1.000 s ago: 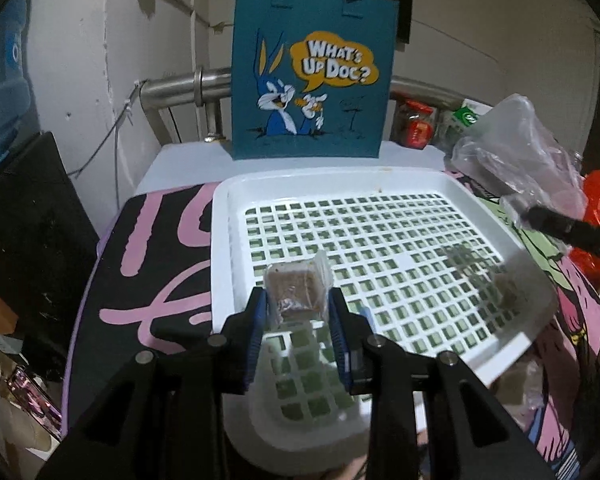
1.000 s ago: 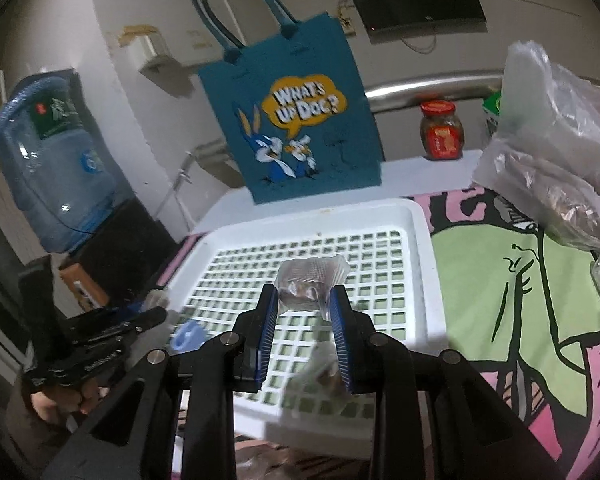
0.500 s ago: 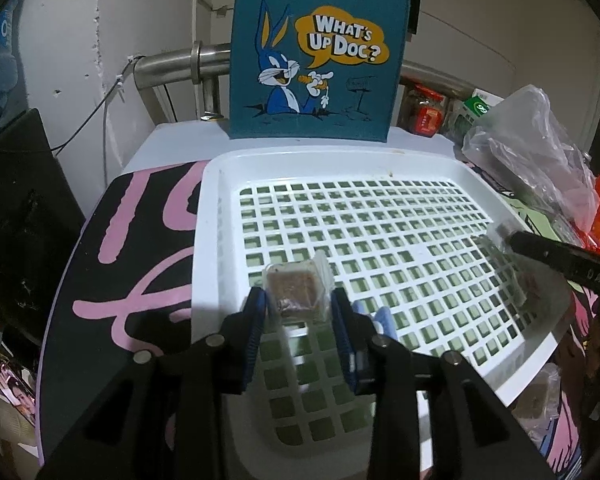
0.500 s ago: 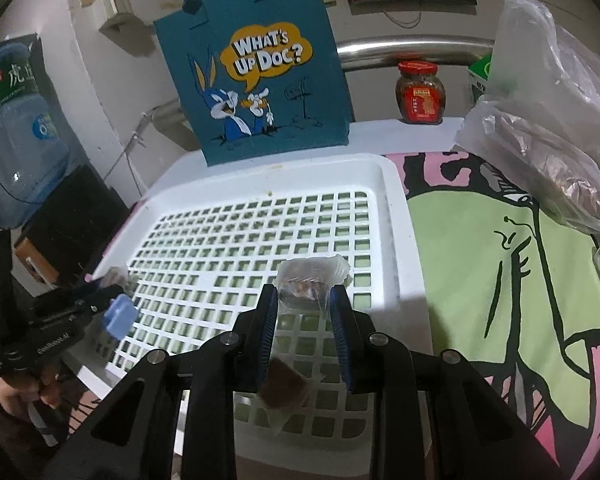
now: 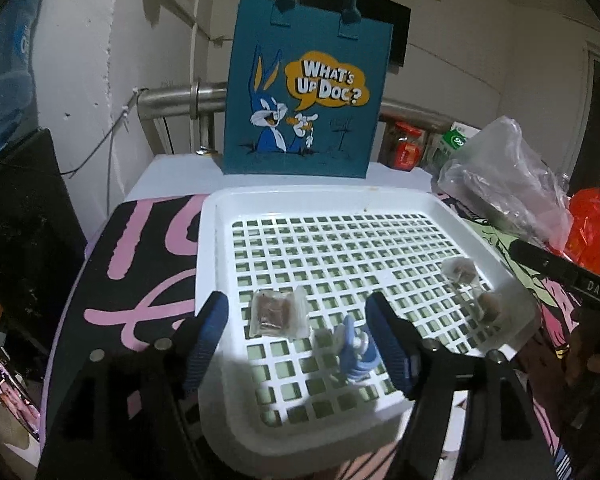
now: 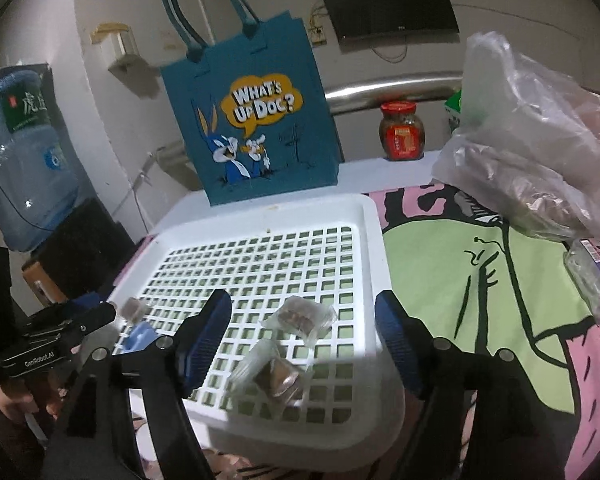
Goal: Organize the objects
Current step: 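Withdraw both tools from the tray toward the jars and remaining bags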
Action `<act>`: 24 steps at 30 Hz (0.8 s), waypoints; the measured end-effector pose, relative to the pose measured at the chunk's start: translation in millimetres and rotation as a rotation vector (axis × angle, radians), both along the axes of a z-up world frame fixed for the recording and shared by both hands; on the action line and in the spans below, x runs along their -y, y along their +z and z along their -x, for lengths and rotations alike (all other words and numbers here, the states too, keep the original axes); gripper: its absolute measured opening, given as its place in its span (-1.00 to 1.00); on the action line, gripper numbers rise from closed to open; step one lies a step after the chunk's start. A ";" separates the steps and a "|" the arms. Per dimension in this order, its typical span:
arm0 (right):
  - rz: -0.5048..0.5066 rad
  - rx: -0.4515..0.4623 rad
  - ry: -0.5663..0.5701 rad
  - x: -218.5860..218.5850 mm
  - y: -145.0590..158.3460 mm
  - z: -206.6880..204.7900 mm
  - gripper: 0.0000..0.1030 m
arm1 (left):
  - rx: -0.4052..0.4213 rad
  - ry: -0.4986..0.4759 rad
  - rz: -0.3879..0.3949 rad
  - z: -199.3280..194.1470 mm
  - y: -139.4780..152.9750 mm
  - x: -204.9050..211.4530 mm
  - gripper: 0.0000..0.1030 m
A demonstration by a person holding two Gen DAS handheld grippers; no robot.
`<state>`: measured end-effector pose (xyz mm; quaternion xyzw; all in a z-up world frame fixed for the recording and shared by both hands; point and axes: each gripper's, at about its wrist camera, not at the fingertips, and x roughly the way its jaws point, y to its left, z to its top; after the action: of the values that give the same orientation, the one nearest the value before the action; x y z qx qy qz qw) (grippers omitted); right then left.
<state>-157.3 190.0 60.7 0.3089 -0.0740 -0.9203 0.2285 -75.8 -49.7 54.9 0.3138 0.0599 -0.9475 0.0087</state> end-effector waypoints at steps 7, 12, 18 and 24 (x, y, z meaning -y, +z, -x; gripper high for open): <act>-0.005 -0.062 0.047 3.7 12.4 -29.4 0.45 | -0.021 -0.033 0.002 -21.9 4.2 -10.5 0.38; -0.016 -0.083 0.075 4.7 11.2 -49.5 0.45 | -0.030 -0.048 0.004 -37.9 2.6 -15.7 0.38; -0.007 -0.100 0.088 -1.5 11.4 -65.9 0.45 | -0.042 -0.063 0.014 -52.8 1.5 -22.2 0.38; -0.018 -0.084 0.086 -9.2 4.3 -76.5 0.45 | -0.031 -0.077 0.024 -66.0 -2.6 -26.6 0.38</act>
<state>-80.8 199.2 65.1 0.2751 -0.0428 -0.9224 0.2678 -9.8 -23.1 52.3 0.3008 0.0367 -0.9526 -0.0250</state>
